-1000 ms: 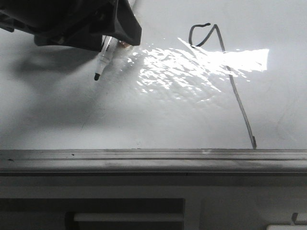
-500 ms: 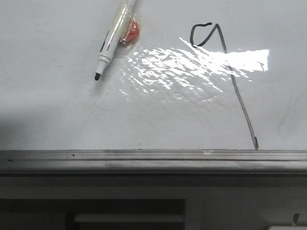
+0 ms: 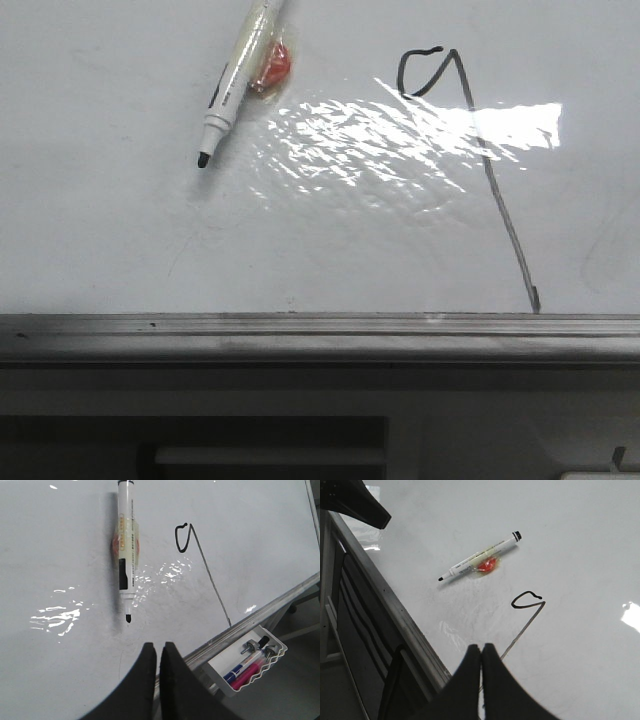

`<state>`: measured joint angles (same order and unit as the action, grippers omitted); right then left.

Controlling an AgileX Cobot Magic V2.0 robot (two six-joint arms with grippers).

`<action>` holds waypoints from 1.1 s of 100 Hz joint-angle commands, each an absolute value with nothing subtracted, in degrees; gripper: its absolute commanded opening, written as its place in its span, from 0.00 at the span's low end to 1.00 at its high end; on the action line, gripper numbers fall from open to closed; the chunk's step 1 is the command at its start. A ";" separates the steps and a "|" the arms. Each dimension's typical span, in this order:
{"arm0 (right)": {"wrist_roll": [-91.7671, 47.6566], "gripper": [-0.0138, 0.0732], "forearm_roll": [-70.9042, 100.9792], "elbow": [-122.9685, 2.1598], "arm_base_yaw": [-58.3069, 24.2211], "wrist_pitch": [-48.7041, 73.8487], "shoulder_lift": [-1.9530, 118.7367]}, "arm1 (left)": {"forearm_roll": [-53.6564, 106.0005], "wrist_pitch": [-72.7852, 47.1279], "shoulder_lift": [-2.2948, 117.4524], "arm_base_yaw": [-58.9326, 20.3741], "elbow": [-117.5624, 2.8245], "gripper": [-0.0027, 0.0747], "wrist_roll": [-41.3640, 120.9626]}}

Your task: Write number 9 on whiteboard

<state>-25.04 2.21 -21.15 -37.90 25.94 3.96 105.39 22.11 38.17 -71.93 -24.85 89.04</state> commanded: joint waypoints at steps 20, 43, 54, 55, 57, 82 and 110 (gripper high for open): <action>-24.95 0.09 1.52 -22.50 -37.45 21.12 4.60 | 105.97 21.20 38.05 -72.35 -26.27 0.01 89.12; -24.95 0.09 1.52 -22.50 -37.45 21.31 4.60 | 100.71 24.68 37.35 -72.35 -25.26 0.01 89.12; -24.95 0.09 1.52 -22.50 -37.45 21.28 4.60 | 83.55 23.40 35.34 -71.09 -21.89 0.01 86.28; -24.95 0.09 1.52 -22.50 -37.45 21.28 4.60 | 81.11 23.40 35.18 -70.88 -21.36 0.01 84.91; -24.95 0.09 1.52 -22.50 -37.45 21.28 4.60 | 78.83 23.51 34.66 -70.13 -20.81 0.01 83.39; -24.95 0.09 1.52 -22.50 -37.45 21.28 4.60 | 38.47 15.43 24.14 -49.56 -8.79 0.01 41.59; -24.95 0.09 1.52 -22.50 -37.45 21.28 4.60 | 4.62 -0.73 5.86 -24.69 -1.23 0.01 7.71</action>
